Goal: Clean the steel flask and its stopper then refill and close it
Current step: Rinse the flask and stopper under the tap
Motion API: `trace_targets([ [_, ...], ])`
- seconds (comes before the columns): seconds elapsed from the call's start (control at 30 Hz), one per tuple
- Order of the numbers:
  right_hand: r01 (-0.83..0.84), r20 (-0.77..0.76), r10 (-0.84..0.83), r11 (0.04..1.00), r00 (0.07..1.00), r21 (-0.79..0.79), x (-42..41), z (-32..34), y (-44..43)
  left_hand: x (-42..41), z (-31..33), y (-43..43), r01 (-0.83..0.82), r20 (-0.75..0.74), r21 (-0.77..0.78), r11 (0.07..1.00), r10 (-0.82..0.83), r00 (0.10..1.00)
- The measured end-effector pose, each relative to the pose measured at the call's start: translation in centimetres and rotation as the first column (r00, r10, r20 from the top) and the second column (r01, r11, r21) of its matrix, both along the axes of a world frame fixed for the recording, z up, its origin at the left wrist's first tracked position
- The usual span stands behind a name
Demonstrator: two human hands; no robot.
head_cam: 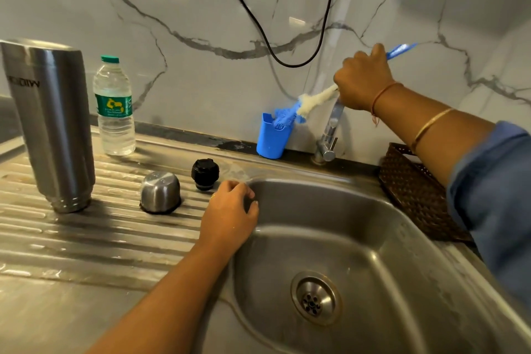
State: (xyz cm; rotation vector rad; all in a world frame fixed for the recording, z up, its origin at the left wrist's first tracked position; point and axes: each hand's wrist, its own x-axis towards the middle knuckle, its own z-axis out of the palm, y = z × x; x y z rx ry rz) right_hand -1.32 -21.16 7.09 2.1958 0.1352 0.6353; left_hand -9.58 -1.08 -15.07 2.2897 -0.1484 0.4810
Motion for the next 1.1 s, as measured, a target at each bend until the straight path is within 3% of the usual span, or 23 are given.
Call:
trace_targets([
  [0.17, -0.089, 0.075, 0.103, 0.982, 0.992, -0.166, 3.4, 0.9, 0.9, 0.1, -0.3, -0.2, 0.002, 0.049, -0.008, 1.000, -0.001, 0.999],
  [0.37, -0.160, 0.090, 0.174, 0.977, 0.981, -0.142, 7.0, -0.1, 2.3, 0.4, -0.8, -0.3, -0.005, 0.074, -0.026, 1.000, 0.007, 0.997],
  [0.53, -0.227, 0.052, 0.226, 0.974, 0.973, 0.006, 8.4, -3.0, 3.2, 0.4, -0.9, -0.4, -0.017, 0.066, -0.039, 0.999, 0.019, 0.998],
  [0.67, -0.181, 0.017, 0.180, 0.976, 0.984, 0.123, 9.5, -4.2, 3.1, 0.3, -0.9, -0.7, -0.005, 0.062, -0.037, 0.999, 0.007, 0.998],
  [0.87, -0.038, -0.203, 0.113, 0.939, 0.973, 0.342, 10.9, -4.7, 2.7, 0.3, -1.0, -0.6, 0.001, 0.047, -0.027, 1.000, 0.000, 0.999],
  [0.97, -0.007, -0.249, 0.096, 0.941, 0.964, 0.339, 10.6, -5.1, 2.2, 0.3, -1.0, -0.6, -0.001, 0.046, -0.022, 1.000, 0.002, 0.999],
  [1.1, -0.072, -0.178, 0.126, 0.957, 0.976, 0.283, 10.3, -6.4, 1.7, 0.3, -1.0, -0.7, 0.001, 0.047, -0.024, 1.000, 0.000, 0.999],
])
